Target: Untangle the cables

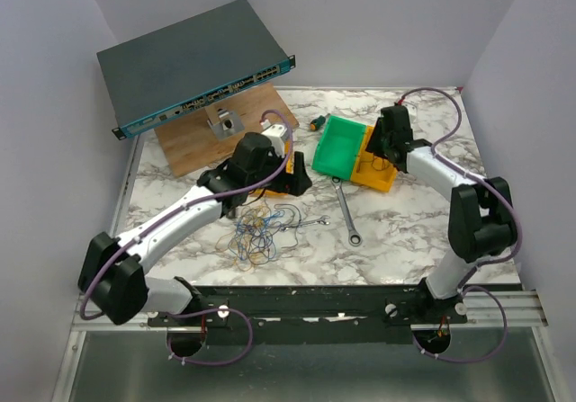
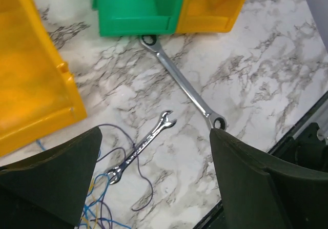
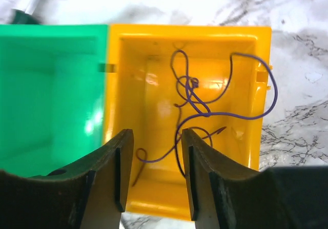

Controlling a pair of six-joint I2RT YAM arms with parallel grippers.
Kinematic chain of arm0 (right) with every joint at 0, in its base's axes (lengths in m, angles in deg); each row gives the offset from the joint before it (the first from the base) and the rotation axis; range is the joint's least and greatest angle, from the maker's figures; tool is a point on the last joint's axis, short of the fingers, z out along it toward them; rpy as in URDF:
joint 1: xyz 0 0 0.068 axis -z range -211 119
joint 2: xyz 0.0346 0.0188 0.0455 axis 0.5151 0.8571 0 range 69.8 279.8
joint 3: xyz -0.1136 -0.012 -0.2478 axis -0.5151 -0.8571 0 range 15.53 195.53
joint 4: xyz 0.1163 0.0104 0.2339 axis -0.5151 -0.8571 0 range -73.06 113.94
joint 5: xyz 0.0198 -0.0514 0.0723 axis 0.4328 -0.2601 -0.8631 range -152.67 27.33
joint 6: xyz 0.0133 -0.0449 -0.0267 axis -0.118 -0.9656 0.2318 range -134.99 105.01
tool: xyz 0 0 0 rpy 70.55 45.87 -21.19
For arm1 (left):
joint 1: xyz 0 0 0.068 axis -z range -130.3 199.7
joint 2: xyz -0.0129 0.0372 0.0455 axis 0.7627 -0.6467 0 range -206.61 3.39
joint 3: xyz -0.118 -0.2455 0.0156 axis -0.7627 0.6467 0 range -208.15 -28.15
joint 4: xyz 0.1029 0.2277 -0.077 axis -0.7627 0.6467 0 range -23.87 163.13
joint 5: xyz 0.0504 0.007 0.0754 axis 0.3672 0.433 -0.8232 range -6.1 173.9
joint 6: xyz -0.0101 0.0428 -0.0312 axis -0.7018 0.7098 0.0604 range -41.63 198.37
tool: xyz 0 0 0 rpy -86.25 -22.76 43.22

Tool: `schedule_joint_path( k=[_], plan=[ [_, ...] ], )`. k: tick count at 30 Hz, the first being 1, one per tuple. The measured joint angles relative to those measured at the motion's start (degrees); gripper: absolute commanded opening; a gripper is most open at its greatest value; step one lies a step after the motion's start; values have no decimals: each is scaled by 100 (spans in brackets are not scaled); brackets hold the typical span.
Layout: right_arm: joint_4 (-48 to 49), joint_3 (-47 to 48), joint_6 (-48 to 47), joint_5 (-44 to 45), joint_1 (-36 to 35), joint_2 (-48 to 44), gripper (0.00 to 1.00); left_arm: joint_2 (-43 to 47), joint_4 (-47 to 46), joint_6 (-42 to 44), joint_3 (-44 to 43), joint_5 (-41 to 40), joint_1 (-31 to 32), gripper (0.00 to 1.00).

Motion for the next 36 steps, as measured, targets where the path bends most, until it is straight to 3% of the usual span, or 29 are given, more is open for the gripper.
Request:
schedule_joint_path(
  k=[4, 10, 16, 22, 36],
  plan=[
    [-76, -2, -31, -273, -74, -651, 64, 772, 26, -118, 732, -404, -46, 98],
    [-92, -44, -44, -210, -160, -1287, 66, 1740, -87, -286, 1600, -931, -114, 99],
    [-136, -232, -20, -98, -166, -1215, 66, 2061, -122, -345, 1910, -1335, -151, 99],
    [-444, -243, 234, 551, -151, -756, 67, 2345, -245, -376, 2197, -1635, -186, 99],
    [-452, -243, 678, 702, 66, -595, 65, 2424, -345, -380, 2406, -1648, -192, 99]
  ],
)
